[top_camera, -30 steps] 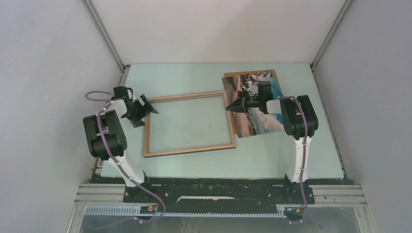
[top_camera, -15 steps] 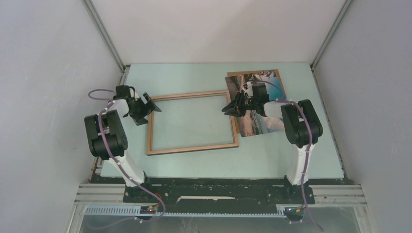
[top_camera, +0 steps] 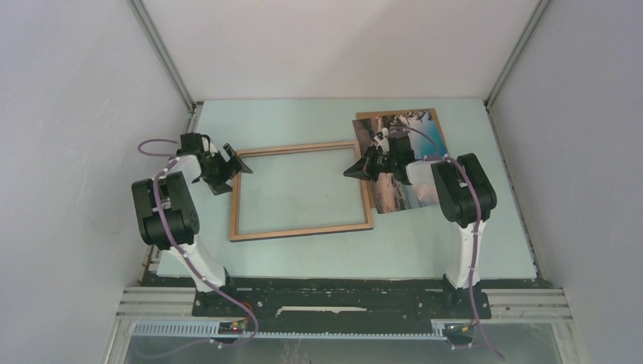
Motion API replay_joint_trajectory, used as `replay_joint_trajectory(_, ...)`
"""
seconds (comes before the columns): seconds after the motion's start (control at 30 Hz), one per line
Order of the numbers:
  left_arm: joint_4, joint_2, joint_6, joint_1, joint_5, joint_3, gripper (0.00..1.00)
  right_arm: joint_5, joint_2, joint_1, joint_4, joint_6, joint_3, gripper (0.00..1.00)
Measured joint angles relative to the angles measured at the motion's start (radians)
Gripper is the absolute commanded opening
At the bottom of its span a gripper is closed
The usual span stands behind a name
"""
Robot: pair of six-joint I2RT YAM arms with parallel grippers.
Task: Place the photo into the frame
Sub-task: Move the photo frame to the center of the board, then place the photo frame item in the photo frame.
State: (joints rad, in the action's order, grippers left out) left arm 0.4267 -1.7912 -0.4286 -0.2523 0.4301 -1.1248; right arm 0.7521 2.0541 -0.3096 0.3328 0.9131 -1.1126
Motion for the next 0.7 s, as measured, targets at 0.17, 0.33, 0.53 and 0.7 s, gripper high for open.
replay_joint_trajectory(0.17, 0.000, 0.000, 0.000, 0.000, 0.000, 0.000, 0.97, 0.078, 0.039, 0.022, -0.011, 0.021, -0.055, 0.00)
replay_joint_trajectory(0.33, 0.000, 0.000, 0.000, 0.002, 0.003, 0.000, 0.97, 0.130, 0.039, 0.030, -0.009, 0.090, -0.058, 0.00)
replay_joint_trajectory(0.53, 0.000, 0.000, 0.000, 0.002, 0.004, 0.000, 0.97, 0.184, 0.050, 0.041, 0.045, 0.202, -0.058, 0.00)
replay_joint_trajectory(0.7, 0.000, 0.000, 0.000, 0.002, 0.005, 0.000, 0.97, 0.205, 0.063, 0.042, 0.110, 0.277, -0.058, 0.00)
